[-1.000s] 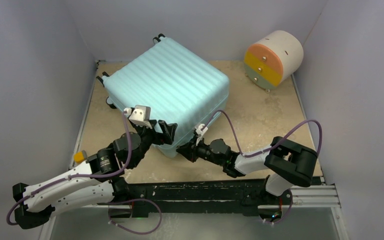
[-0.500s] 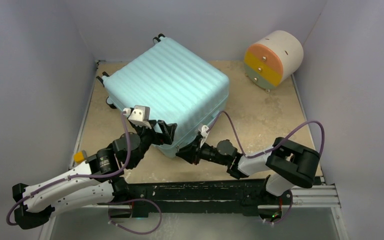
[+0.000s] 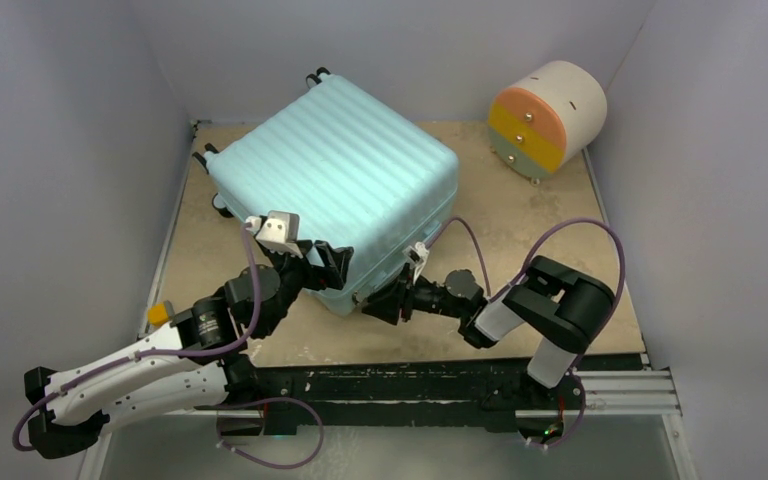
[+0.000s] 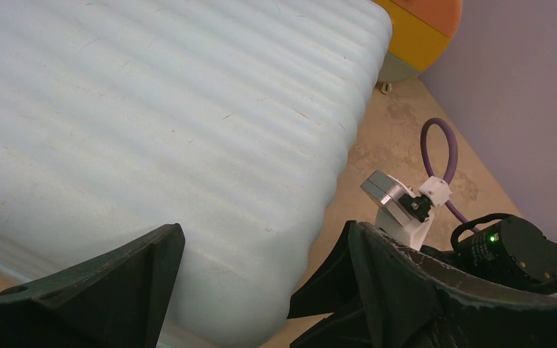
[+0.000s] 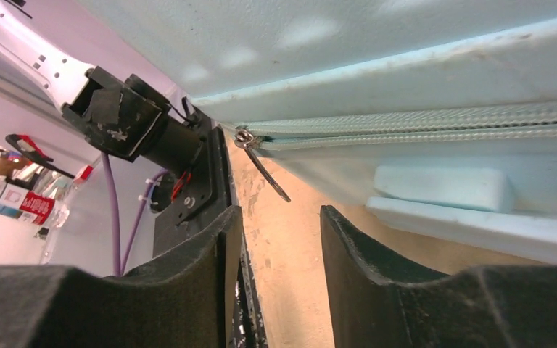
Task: Pack the luggage
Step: Zip the luggage at the center of the board.
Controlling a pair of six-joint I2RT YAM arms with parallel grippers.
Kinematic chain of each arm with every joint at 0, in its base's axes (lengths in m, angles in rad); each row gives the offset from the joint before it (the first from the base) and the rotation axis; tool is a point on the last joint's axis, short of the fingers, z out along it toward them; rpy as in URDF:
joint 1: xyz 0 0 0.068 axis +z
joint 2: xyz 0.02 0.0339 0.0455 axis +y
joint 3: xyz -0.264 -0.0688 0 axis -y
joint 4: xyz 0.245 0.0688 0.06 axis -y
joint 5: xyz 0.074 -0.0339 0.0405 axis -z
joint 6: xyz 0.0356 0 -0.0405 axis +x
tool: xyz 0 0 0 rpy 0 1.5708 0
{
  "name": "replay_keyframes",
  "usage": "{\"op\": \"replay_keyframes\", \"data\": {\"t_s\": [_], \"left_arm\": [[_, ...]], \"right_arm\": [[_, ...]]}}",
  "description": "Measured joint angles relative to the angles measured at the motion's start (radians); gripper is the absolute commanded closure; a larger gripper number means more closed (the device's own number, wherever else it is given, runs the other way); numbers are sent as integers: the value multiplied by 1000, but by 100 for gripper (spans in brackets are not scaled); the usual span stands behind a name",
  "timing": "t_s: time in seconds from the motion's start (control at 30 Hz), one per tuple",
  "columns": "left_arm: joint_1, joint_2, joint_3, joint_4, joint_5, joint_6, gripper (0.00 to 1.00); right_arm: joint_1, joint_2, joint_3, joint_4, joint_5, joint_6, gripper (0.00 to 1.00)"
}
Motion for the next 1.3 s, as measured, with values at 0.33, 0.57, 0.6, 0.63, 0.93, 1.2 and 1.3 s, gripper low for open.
{"op": "replay_keyframes", "data": {"t_s": [0.33, 0.57, 0.6, 0.63, 0.93, 1.2, 1.3], "left_arm": [[0, -8, 0, -12, -5, 0, 11], [0, -8, -5, -8, -10, 0, 11], [0, -8, -5, -8, -11, 0, 11], [0, -8, -6, -7, -11, 0, 11], [0, -7, -6, -5, -11, 0, 11], [0, -7, -6, -6, -11, -1, 11], [0, -7, -6, -6, -11, -1, 11]], "right_arm": [[19, -87, 0, -1, 59, -32, 42], [133, -249, 100, -297, 254, -187, 43], [140, -256, 109, -327, 273, -196, 43], [148, -262, 119, -364, 292, -206, 42], [211, -276, 146, -476, 428, -250, 43], [252, -290, 152, -512, 531, -261, 44], [263, -311, 143, -532, 561, -264, 43]]}}
